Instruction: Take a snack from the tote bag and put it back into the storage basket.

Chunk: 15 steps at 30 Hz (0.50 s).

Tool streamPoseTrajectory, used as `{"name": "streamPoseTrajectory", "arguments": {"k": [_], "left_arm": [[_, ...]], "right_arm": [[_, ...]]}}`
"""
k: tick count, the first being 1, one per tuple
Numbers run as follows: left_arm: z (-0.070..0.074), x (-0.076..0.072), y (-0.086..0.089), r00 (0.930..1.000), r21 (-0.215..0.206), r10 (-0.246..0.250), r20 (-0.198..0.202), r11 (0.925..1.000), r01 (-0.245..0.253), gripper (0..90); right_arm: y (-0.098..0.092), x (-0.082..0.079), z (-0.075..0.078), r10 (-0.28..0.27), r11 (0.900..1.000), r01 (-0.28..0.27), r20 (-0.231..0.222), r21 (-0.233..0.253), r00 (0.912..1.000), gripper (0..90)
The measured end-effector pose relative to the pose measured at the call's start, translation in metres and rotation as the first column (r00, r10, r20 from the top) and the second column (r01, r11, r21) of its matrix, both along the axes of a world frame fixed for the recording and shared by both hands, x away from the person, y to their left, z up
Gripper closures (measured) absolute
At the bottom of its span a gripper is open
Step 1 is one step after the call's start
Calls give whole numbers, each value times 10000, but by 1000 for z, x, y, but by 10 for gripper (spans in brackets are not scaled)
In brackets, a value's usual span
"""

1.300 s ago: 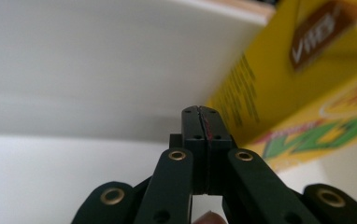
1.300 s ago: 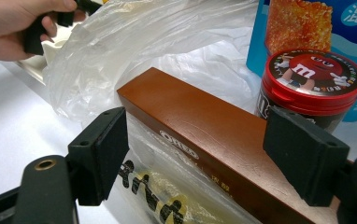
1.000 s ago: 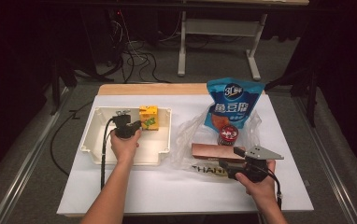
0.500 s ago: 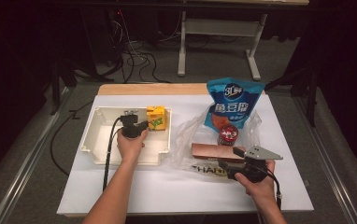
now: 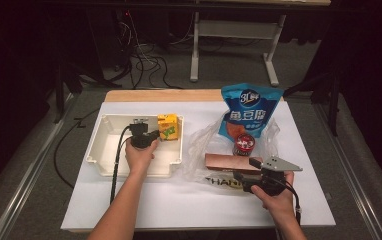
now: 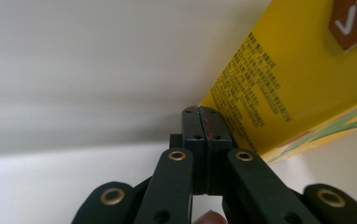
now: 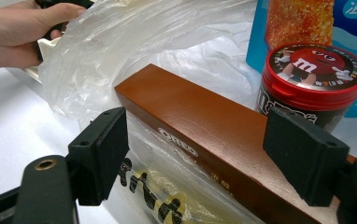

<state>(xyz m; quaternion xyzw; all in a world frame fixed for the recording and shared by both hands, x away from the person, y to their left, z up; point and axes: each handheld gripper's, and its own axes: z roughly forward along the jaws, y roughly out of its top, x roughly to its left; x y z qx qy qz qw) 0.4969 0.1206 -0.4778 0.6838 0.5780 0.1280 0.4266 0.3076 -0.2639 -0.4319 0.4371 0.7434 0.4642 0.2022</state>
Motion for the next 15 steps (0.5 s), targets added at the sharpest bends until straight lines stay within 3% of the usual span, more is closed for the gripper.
{"name": "streamPoseTrajectory", "arguments": {"k": [4, 5, 7, 15], "left_arm": [[5, -3, 2, 9997, 125, 150, 204, 9998, -153, 898], [8, -5, 2, 9995, 213, 193, 259, 9996, -199, 858], [14, -10, 1, 9986, 790, 274, 459, 9964, -310, 758], [37, -40, 6, 9920, 425, 301, 1229, 9985, -355, 618]], "right_arm": [[-2, 0, 1, -24, 10000, 24, 58, 17, 10000, 226], [-2, 0, 1, -76, 10000, 76, 57, 56, 10000, 226], [-4, 0, 2, -182, 9998, 182, 68, 80, 9998, 222], [-15, 1, 12, -789, 9967, 784, 214, 219, 9967, 257]]}}
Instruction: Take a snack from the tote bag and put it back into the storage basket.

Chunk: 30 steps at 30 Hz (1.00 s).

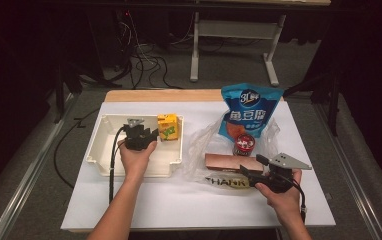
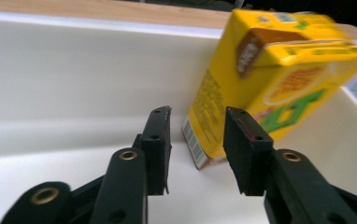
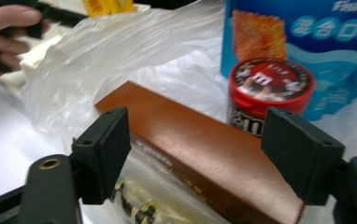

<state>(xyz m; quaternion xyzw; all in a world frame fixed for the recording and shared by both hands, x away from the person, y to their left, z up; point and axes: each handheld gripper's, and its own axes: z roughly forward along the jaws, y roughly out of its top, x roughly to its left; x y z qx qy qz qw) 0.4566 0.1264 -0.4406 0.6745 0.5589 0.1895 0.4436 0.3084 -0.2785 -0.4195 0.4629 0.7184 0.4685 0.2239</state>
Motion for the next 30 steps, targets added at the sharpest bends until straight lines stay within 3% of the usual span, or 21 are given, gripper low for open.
{"name": "streamPoseTrajectory", "arguments": {"k": [2, 4, 7, 9, 12, 16, 20, 26, 30], "left_arm": [[3, -9, 1, 9999, -288, 30, 106, 9996, -27, 589], [7, -21, 2, 9995, -372, -87, 316, 9993, 99, 550], [13, -37, 5, 9978, -541, -295, 594, 9980, 328, 510], [15, -41, 5, 9970, -528, -403, 655, 9976, 438, 503], [19, -54, 6, 9909, -501, -969, 933, 9935, 1019, 461], [22, -68, 4, 9804, -291, -1422, 1363, 9886, 1474, 418], [26, -74, 3, 9749, -131, -1655, 1488, 9855, 1693, 410], [27, -80, 11, 9772, -272, -1480, 1525, 9877, 1539, 411], [26, -80, 14, 9766, -189, -1492, 1550, 9879, 1540, 411]], "right_arm": [[-3, 1, 4, -257, 9997, 256, 49, 31, 9997, 281], [-6, 2, 8, -535, 9985, 533, 97, 157, 9985, 324], [-10, 4, 14, -921, 9957, 924, 320, -82, 9952, 360], [-12, 6, 17, -1038, 9946, 1041, 398, -48, 9938, 371], [-21, 12, 25, -1375, 9903, 1361, 574, 284, 9888, 415], [-27, 25, 31, -1555, 9878, 1550, 611, 130, 9859, 408], [-26, 36, 33, -1604, 9870, 1605, 534, 31, 9856, 413], [-29, 60, 34, -2255, 9738, 2267, 543, -162, 9727, 446], [-33, 73, 34, -2401, 9703, 2414, 521, -186, 9693, 413]]}}
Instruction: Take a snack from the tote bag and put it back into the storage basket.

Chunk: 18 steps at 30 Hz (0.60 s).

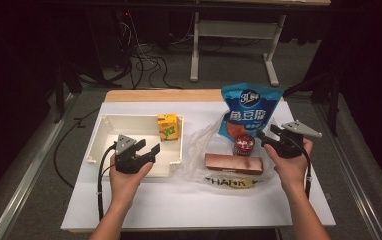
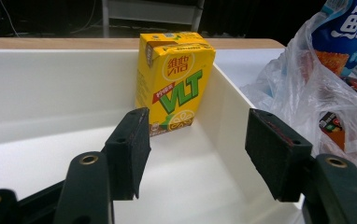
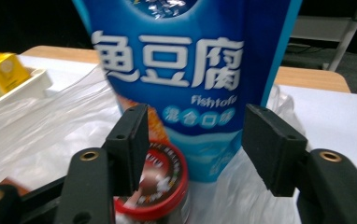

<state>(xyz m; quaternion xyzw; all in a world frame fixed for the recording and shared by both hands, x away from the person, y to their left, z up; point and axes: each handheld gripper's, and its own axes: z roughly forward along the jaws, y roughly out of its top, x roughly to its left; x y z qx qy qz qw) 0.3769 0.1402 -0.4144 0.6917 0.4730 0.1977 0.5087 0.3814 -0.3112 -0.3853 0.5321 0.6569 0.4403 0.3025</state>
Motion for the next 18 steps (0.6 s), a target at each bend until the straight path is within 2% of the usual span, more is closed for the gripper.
{"name": "streamPoseTrajectory", "arguments": {"k": [3, 5, 7, 13, 18], "left_arm": [[1, 0, 1, 10000, -101, -15, 87, 9999, 16, 407], [1, -1, 2, 9995, -270, -139, 294, 9995, 147, 405], [2, -2, 1, 9987, -252, -239, 441, 9994, 250, 405], [-1, -2, -2, 9987, -103, -393, 316, 9992, 396, 397], [-2, -2, -1, 9984, -159, -471, 300, 9987, 475, 404]], "right_arm": [[-4, 10, 0, -11, 10000, 11, 26, 99, 10000, 366], [-6, 16, 0, 44, 9998, -45, 48, 190, 10000, 340], [-7, 22, 1, 32, 9997, -34, 85, 222, 10000, 323], [-10, 39, 6, -501, 9985, 499, 75, 211, 9987, 253], [-16, 51, 10, -451, 9989, 449, 154, 133, 9989, 250]]}}
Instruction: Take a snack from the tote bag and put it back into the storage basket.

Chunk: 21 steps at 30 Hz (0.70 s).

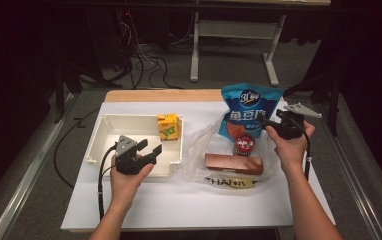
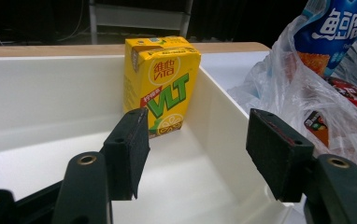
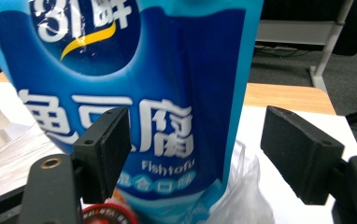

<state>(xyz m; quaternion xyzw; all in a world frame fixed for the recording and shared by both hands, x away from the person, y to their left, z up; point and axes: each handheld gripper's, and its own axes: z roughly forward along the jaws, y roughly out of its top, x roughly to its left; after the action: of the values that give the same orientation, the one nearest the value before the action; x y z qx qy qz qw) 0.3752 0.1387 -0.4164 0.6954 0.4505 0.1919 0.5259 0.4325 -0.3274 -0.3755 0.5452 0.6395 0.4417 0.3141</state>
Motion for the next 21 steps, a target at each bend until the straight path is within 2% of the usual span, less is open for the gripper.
{"name": "streamPoseTrajectory", "arguments": {"k": [2, 5, 8, 16, 18, 21], "left_arm": [[0, -1, -1, 9999, 33, -73, 103, 10000, 72, 407], [-1, 0, -1, 9999, 15, -82, 67, 10000, 82, 412], [-2, 0, 0, 10000, 4, -36, 11, 10000, 36, 415], [-4, 0, -2, 9994, -20, -324, 135, 9995, 325, 425], [-4, 0, -2, 9994, -32, -332, 129, 9994, 332, 431], [-3, 0, -2, 9993, -16, -339, 152, 9994, 339, 440]], "right_arm": [[-1, 4, 2, 81, 9998, -80, 44, -158, 10000, 258], [-3, 8, 6, 339, 9994, -339, 153, 20, 9993, 279], [-5, 13, 9, 727, 9973, -728, 68, 48, 9973, 335], [-5, 25, 1, 1094, 9938, -1088, -239, 237, 9937, 347], [-3, 24, 0, 1196, 9928, -1195, -202, 81, 9926, 392], [5, 21, 1, 1263, 9905, -1259, 31, -554, 9920, 562]]}}
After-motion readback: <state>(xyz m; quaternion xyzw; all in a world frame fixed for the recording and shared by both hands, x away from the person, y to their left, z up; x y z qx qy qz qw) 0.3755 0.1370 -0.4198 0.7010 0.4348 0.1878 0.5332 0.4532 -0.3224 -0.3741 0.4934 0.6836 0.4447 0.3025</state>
